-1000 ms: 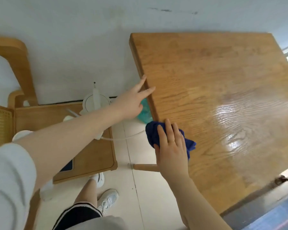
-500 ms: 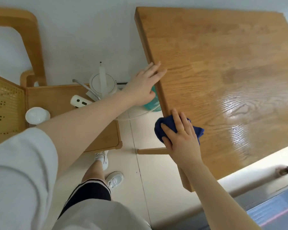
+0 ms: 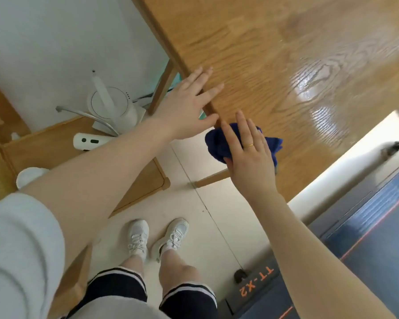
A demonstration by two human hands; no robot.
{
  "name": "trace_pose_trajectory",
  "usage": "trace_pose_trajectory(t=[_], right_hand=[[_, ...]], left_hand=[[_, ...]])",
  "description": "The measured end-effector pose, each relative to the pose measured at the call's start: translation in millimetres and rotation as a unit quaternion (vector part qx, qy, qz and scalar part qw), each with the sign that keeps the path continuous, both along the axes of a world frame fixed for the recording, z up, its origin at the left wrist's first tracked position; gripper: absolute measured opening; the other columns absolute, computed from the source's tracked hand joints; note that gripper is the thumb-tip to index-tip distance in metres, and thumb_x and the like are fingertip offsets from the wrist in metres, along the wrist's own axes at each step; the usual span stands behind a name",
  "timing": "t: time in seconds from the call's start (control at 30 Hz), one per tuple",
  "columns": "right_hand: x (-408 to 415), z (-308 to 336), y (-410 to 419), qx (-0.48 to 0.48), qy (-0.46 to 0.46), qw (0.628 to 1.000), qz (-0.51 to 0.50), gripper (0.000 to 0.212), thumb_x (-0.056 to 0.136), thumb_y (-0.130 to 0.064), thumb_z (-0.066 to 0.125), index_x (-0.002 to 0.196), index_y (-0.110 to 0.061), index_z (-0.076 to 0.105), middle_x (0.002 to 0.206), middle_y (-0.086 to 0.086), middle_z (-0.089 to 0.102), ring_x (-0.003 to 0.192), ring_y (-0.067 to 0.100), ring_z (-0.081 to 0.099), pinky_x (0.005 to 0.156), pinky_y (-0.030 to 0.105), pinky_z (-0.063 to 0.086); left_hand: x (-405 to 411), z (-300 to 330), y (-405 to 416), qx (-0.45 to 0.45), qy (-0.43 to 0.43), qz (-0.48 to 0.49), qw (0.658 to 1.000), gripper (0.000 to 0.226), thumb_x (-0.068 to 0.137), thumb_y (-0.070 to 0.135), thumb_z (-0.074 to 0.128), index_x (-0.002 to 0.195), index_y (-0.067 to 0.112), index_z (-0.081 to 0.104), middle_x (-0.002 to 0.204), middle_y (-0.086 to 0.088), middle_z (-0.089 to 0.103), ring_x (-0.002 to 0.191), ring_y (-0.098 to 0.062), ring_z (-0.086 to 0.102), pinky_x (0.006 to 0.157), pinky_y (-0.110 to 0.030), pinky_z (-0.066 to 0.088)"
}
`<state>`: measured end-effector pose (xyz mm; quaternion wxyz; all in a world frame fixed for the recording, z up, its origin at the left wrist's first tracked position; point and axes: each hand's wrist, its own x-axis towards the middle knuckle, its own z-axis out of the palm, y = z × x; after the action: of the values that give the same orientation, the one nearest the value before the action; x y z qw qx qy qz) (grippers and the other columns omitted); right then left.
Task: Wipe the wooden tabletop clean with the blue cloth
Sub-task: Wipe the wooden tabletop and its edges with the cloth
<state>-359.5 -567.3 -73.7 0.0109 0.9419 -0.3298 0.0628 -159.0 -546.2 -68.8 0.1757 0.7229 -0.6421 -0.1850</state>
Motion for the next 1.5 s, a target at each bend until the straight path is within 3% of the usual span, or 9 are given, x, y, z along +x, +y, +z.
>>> trace_pose_trajectory(t=[0.27,0.47,0.6,0.67,0.8,0.93,1.03,1.2,1.5], right_hand=[[-107.3,4.7,73.2,0.101,0.04,0.964,-0.244,0.068,0.084,-0.028,0.064,0.142,-0.019,0.029,0.152,0.014,0.024,0.136,0.036,0.028,0.103,0.049,0.036],[-69.9,11.4,38.2,0.067,-0.004,0.955,-0.289,0.065,0.085,-0.046,0.033,0.14,-0.012,0.038,0.15,0.014,0.03,0.137,0.035,0.028,0.107,0.044,0.027],[-63.6,9.2,17.8,0.137,-0.038,0.923,-0.358,0.07,0.089,-0.049,0.033,0.148,-0.016,0.015,0.157,0.009,-0.003,0.143,0.03,-0.004,0.114,0.038,0.01],[-60.1,5.2,32.9,0.154,-0.076,0.899,-0.402,0.069,0.09,-0.043,0.038,0.148,-0.015,0.012,0.156,0.013,-0.007,0.143,0.031,-0.005,0.113,0.04,0.01],[-62.0,8.5,66.4,0.127,-0.245,0.845,-0.457,0.038,0.085,-0.024,0.043,0.118,-0.009,0.054,0.143,0.015,0.035,0.124,0.035,0.036,0.101,0.048,0.037],[-51.2,14.3,70.6,0.195,-0.345,0.788,-0.472,0.06,0.088,-0.049,0.026,0.133,-0.015,0.045,0.153,0.006,0.019,0.138,0.026,0.013,0.114,0.041,0.02],[-51.3,7.2,51.0,0.175,-0.275,0.814,-0.481,0.085,0.078,-0.073,0.03,0.147,-0.025,0.019,0.157,0.0,0.0,0.142,0.023,-0.001,0.114,0.035,0.013],[-99.5,0.0,-61.8,0.188,-0.245,0.824,-0.474,0.07,0.089,-0.06,0.037,0.147,-0.032,0.01,0.157,0.002,-0.006,0.142,0.029,-0.005,0.116,0.04,0.01],[-115.6,-3.8,-46.8,0.284,-0.42,0.768,-0.391,0.075,0.086,-0.041,0.059,0.145,-0.038,0.013,0.154,0.001,-0.019,0.143,0.02,0.004,0.116,0.037,0.016]], left_hand=[[-43.9,15.4,7.1,0.103,-0.15,0.01,0.983,0.103,0.08,0.076,0.031,0.149,0.007,-0.003,0.156,-0.02,-0.009,0.144,-0.031,-0.01,0.116,-0.045,-0.001],[-60.2,11.4,12.0,-0.004,-0.133,-0.15,0.98,0.082,0.083,0.065,0.015,0.15,0.017,0.013,0.157,-0.012,0.01,0.145,-0.027,0.007,0.116,-0.039,0.002],[-67.1,4.4,19.3,0.015,-0.1,-0.121,0.988,0.072,0.089,0.059,0.024,0.147,0.016,0.026,0.156,-0.015,0.015,0.144,-0.03,0.011,0.116,-0.042,0.005],[-73.8,8.6,22.8,0.039,-0.081,-0.087,0.992,0.062,0.095,0.048,0.034,0.147,0.015,0.027,0.156,-0.013,0.014,0.145,-0.028,0.009,0.116,-0.042,0.004],[-92.0,30.1,15.1,0.027,-0.029,-0.102,0.994,0.055,0.097,0.036,0.038,0.145,0.009,0.03,0.156,-0.01,0.019,0.145,-0.024,0.009,0.117,-0.041,0.009],[-108.5,42.3,-4.4,-0.004,-0.018,-0.179,0.984,0.058,0.096,0.043,0.037,0.142,0.008,0.036,0.155,-0.006,0.021,0.145,-0.021,0.011,0.115,-0.039,0.014],[-116.5,40.5,-22.0,-0.018,0.004,-0.197,0.98,0.065,0.09,0.05,0.029,0.137,0.008,0.044,0.153,-0.004,0.026,0.144,-0.018,0.015,0.117,-0.039,0.015],[-139.1,39.8,-63.5,0.07,-0.015,-0.199,0.977,0.057,0.097,0.041,0.036,0.148,0.019,0.022,0.158,0.001,0.006,0.145,-0.014,0.005,0.115,-0.027,0.005],[-170.8,52.7,-128.2,0.167,-0.245,-0.287,0.911,0.136,0.053,0.077,0.064,0.148,0.02,-0.014,0.154,-0.002,-0.026,0.144,-0.017,-0.015,0.118,-0.034,-0.003]])
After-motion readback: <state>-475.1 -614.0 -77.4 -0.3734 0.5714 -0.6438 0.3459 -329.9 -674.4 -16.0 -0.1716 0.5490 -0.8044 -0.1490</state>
